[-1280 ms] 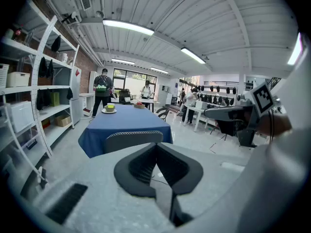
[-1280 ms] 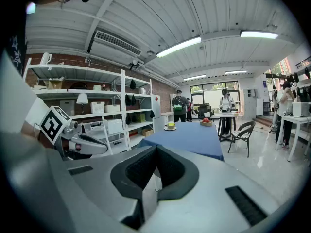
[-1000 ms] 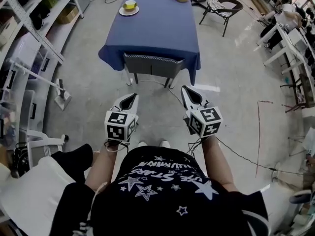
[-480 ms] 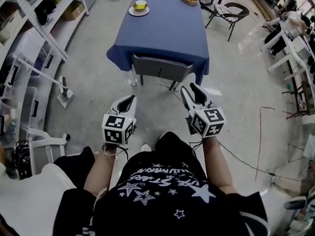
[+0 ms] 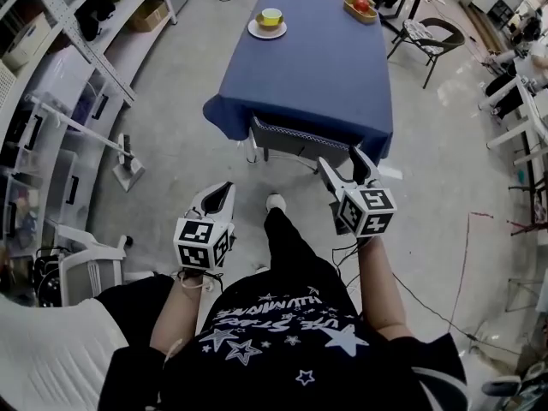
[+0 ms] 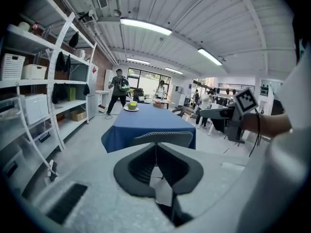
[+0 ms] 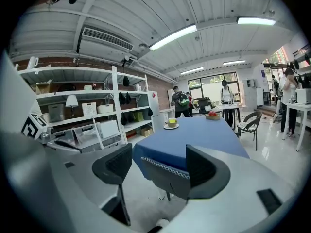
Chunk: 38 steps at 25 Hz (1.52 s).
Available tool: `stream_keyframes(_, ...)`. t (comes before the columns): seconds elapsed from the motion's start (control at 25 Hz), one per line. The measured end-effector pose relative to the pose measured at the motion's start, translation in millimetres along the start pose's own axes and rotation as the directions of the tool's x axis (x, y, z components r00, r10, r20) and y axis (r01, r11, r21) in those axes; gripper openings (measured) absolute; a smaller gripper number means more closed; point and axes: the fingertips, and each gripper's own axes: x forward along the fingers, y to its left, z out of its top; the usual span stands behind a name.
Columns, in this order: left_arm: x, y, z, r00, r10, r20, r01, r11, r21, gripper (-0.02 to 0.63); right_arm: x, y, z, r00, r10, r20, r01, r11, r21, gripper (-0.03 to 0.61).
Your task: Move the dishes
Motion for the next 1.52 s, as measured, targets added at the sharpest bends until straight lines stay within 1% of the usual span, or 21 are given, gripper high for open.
stream_keyframes(0.16, 44.2, 47.8, 19.0, 0.998, 0.06, -0.026, -0.061, 0.998, -0.02, 0.021, 70.6, -40.1, 22.0, 1.0, 0.003, -0.004, -0.003, 0.999, 0.037, 0.325)
stream_keyframes(0.28, 83.8, 77.7, 46.0, 0.995, 0.097, -0.029, -0.098, 0.995, -0.033, 0.021, 120.3, -72.4, 41.8, 1.0, 0.012, -0.008, -0.011, 0.998, 0.066, 0.324)
stream_keyframes(0.36, 105.9, 94.8, 67.0, 0.992, 0.122, -0.023, -0.123, 0.992, -0.038, 0.021, 152.1, -85.3, 52.4, 0.999, 0.036, -0.019, -0.034, 0.995, 0.097, 0.324)
stream_keyframes(0.48, 134.8, 116.8, 92.8, 0.989, 0.147, -0.018, -0.148, 0.988, -0.049, 0.021, 195.9, -92.8, 67.0, 0.996, 0.085, -0.028, -0.081, 0.989, 0.123, 0.324)
stream_keyframes(0.64, 170.1, 135.2, 116.3, 0.985, 0.171, -0.033, -0.172, 0.984, -0.042, 0.021, 245.3, -102.5, 82.1, 0.992, 0.126, -0.033, -0.12, 0.982, 0.149, 0.324)
stream_keyframes(0.76, 189.9, 146.3, 132.0, 0.981, 0.191, -0.022, -0.192, 0.981, -0.039, 0.021, 274.1, -107.7, 87.5, 0.987, 0.158, -0.037, -0.15, 0.974, 0.171, 0.322)
stream_keyframes(0.84, 198.6, 154.7, 140.6, 0.977, 0.211, -0.012, -0.212, 0.976, -0.049, 0.021, 290.9, -110.0, 90.1, 0.983, 0.177, -0.052, -0.166, 0.971, 0.171, 0.321)
stream_keyframes(0.92, 204.4, 161.4, 145.9, 0.975, 0.223, -0.01, -0.223, 0.973, -0.063, 0.021, 305.2, -111.9, 91.0, 0.977, 0.191, -0.091, -0.173, 0.969, 0.177, 0.318)
stream_keyframes(1.04, 209.6, 170.6, 146.2, 0.975, 0.218, -0.027, -0.22, 0.973, -0.069, 0.021, 323.3, -108.1, 95.7, 0.963, 0.231, -0.139, -0.197, 0.955, 0.221, 0.318)
stream_keyframes(1.16, 219.2, 188.6, 144.7, 0.977, 0.208, -0.05, -0.211, 0.975, -0.071, 0.021, 343.3, -101.9, 111.8, 0.959, 0.25, -0.132, -0.212, 0.946, 0.246, 0.318)
stream_keyframes(1.32, 245.5, 220.4, 156.1, 0.985, 0.167, -0.05, -0.171, 0.983, -0.07, 0.021, 373.0, -95.8, 132.9, 0.967, 0.229, -0.111, -0.196, 0.949, 0.248, 0.31)
stream_keyframes(1.52, 296.3, 266.4, 189.4, 0.996, 0.072, -0.043, -0.073, 0.997, -0.013, 0.021, 416.5, -94.6, 149.3, 0.98, 0.161, -0.117, -0.128, 0.96, 0.25, 0.305)
